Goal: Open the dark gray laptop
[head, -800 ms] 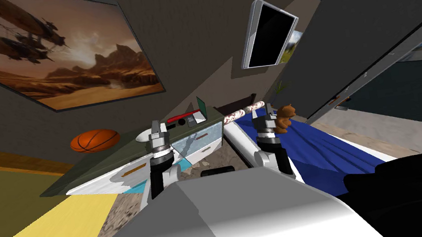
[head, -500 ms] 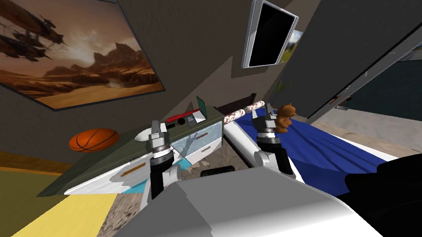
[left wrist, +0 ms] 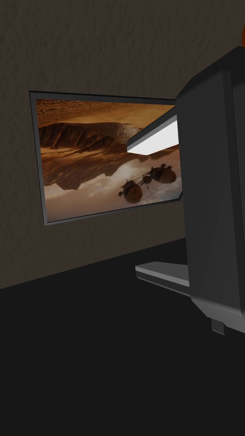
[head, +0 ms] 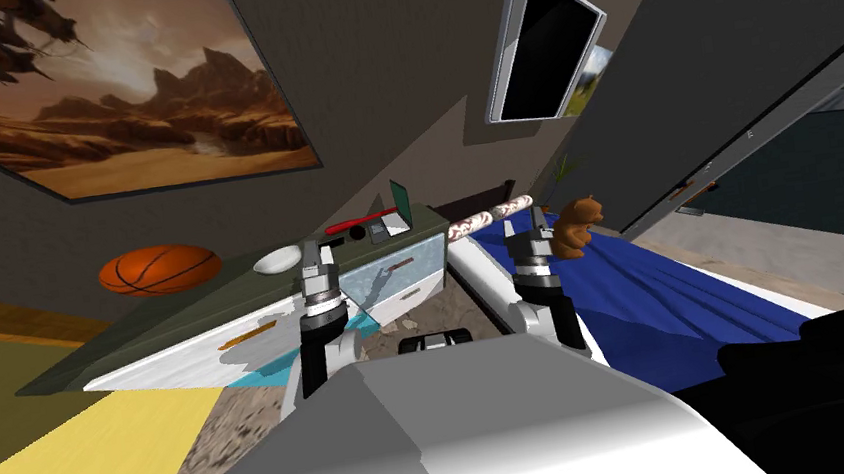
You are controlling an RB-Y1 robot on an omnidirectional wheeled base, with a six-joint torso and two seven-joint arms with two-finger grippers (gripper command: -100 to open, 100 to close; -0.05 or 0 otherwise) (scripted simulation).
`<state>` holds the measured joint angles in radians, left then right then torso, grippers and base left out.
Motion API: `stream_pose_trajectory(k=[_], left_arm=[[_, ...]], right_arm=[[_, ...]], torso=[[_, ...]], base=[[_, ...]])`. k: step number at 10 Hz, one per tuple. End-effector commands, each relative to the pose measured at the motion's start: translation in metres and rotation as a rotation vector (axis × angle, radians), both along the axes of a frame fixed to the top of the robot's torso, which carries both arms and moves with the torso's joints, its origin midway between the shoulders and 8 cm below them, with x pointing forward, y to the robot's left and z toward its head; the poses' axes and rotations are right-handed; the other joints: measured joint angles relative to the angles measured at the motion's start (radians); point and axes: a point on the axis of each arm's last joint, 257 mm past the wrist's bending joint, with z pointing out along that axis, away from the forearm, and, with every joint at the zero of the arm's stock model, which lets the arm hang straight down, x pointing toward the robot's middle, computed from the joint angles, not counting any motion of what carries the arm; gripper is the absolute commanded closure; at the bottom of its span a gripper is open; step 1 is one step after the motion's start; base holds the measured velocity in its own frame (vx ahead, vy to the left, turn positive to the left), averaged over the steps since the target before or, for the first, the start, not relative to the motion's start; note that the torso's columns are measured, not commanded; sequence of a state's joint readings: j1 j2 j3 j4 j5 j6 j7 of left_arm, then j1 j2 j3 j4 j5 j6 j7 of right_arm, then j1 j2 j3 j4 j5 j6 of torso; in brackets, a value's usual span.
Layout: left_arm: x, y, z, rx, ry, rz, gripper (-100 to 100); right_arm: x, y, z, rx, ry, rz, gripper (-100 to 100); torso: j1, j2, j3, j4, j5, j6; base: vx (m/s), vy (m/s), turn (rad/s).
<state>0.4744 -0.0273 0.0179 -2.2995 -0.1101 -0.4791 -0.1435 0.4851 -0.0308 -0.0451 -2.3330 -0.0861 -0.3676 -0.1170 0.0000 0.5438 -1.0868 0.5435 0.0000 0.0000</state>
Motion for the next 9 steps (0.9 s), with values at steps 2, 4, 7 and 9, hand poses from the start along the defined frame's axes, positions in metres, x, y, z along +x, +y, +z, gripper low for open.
stream_pose_trajectory(k=[2,4,7,9], left_arm=[[0.003,-0.003,0.000,0.044,0.014,-0.006,-100],[0.008,-0.006,-0.001,0.113,0.040,-0.002,-100],[0.020,-0.002,0.000,0.221,0.087,0.045,-100],[0.026,0.001,0.000,0.256,0.108,0.072,-100]], right_arm=[[0.000,0.000,0.000,0.000,0.000,0.000,0],[0.000,0.000,0.000,0.000,0.001,0.000,0],[0.000,0.000,0.000,0.000,0.001,0.000,0],[0.000,0.000,0.000,0.000,0.001,0.000,0]], torso=[[0.000,0.148,-0.295,0.148,0.000,0.000],[0.000,0.190,-0.384,0.190,0.000,0.000],[0.000,0.194,-0.389,0.194,0.000,0.000],[0.000,0.194,-0.389,0.194,0.000,0.000]], base=[[0.005,-0.002,-0.029],[0.009,-0.009,-0.105],[0.020,-0.017,-0.166],[0.026,-0.017,-0.126]])
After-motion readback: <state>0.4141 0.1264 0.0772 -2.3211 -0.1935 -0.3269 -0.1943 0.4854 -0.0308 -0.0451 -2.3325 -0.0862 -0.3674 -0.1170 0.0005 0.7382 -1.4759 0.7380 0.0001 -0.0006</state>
